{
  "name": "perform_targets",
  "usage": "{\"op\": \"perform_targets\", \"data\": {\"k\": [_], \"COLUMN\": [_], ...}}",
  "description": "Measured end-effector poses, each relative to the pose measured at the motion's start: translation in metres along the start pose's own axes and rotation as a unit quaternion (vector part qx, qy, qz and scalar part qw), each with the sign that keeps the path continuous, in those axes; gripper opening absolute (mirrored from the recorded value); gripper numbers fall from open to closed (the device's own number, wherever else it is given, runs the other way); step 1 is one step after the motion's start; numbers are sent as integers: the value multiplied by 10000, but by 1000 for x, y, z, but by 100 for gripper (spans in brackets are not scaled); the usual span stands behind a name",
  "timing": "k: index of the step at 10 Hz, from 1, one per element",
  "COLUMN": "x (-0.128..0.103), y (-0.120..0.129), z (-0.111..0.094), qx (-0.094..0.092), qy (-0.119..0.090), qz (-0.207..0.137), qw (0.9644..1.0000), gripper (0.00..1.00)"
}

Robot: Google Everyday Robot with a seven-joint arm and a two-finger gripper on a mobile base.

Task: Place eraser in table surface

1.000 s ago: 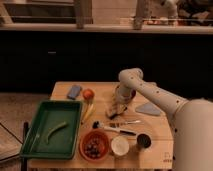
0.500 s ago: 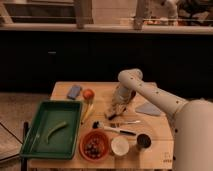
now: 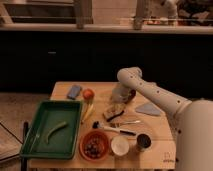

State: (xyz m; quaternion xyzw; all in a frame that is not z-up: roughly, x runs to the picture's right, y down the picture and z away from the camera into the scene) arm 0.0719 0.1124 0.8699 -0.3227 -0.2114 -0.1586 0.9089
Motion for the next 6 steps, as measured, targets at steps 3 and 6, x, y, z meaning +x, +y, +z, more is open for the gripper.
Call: {"op": "perform_targets", "data": {"k": [3,6], "x": [2,12], "y": [-2,1], "z": [-21,-38], "qx": [100,128], "qy": [136,312], "qz": [-14,50], "qw": [9999,9994], "gripper": [80,80]}}
